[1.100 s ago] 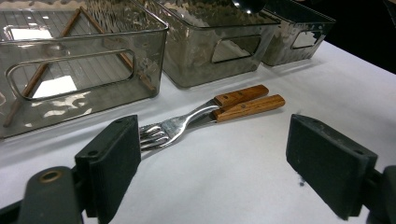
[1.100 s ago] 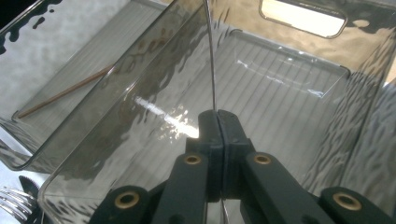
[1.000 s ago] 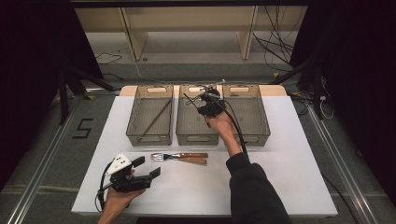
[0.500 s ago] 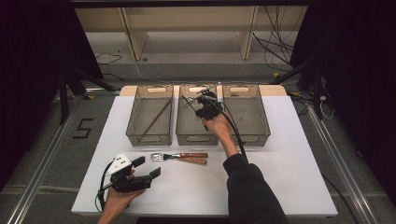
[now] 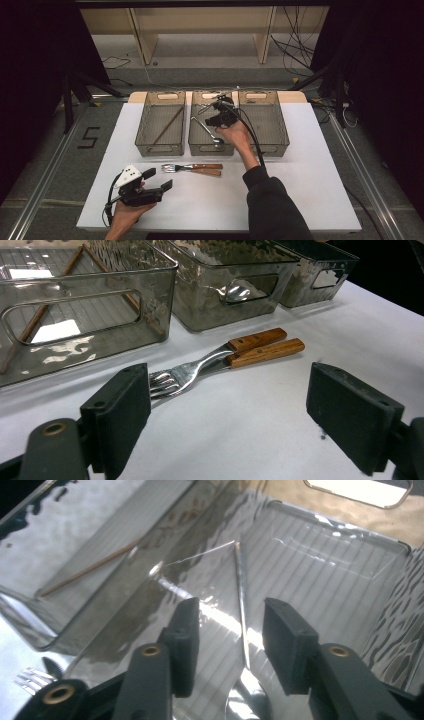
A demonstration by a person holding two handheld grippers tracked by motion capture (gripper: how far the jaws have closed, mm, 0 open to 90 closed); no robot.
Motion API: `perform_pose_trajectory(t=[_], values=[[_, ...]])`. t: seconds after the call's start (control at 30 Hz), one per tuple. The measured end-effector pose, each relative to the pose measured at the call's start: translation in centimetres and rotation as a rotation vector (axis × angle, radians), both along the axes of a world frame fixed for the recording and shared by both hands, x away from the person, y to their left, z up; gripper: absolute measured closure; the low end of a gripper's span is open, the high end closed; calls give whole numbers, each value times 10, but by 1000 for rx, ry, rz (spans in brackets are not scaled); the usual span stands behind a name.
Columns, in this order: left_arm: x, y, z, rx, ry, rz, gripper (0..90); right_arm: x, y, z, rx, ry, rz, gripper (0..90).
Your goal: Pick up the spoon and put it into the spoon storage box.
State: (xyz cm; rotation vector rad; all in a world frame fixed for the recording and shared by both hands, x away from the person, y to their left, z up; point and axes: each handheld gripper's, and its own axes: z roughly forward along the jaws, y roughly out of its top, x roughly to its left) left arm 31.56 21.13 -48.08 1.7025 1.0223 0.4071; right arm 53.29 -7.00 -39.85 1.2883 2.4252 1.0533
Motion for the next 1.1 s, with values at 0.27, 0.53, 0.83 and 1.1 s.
perform_pose_trajectory(t=[0.27,0.53,0.83,1.1], values=[[0,0,0,-2,-3,1,176,-25,3,14,27,-51,127,402],[0,0,0,0,-3,2,176,-52,5,24,42,-88,237,342],[0,0,0,0,-6,4,176,-78,10,26,34,-97,344,298],[0,0,0,0,-8,5,176,-91,16,22,9,-102,432,291]])
